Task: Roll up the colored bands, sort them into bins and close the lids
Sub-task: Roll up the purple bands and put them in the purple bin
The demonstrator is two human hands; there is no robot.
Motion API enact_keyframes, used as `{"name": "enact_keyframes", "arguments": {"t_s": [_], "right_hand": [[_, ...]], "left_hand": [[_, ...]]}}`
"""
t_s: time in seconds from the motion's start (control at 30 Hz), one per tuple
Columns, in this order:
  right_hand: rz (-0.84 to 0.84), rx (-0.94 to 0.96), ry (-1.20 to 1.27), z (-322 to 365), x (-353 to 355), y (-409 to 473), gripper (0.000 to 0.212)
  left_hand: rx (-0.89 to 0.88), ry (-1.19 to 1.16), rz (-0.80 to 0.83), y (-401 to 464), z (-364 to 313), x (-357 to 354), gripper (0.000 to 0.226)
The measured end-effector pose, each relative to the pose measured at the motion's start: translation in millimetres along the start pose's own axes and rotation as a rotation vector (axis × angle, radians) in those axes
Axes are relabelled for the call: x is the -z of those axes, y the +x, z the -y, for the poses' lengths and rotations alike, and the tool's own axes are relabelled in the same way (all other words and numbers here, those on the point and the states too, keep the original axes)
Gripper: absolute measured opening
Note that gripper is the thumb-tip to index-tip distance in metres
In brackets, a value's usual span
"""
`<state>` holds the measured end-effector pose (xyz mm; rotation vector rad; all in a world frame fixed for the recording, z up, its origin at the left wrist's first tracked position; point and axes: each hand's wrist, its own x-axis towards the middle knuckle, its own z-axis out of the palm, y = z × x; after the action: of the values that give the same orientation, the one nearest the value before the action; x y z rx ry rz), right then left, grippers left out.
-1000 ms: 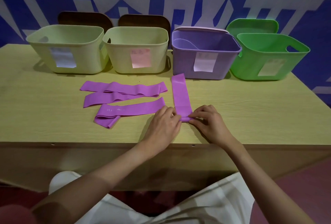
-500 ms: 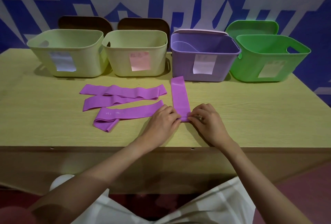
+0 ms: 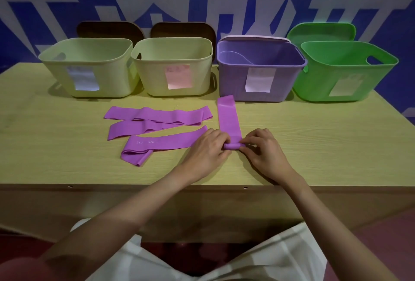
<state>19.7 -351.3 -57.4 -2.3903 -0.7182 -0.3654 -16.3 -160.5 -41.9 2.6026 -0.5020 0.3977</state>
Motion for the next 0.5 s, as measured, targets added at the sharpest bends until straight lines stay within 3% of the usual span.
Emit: {"name": "enact_keyframes", "arguments": {"t_s": [0.3, 0.5], "right_hand": [[-0.049, 0.020, -0.002, 7.7, -2.3, 1.8, 0.018], [0.022, 0.007, 0.003, 5.3, -1.0, 6.3, 0.018]], "left_hand": [[-0.032, 0.049, -0.034, 6.5, 6.4, -2.1, 0.014], [-0.025, 0.053, -0.033, 8.7, 5.5, -0.9, 0.020]]}}
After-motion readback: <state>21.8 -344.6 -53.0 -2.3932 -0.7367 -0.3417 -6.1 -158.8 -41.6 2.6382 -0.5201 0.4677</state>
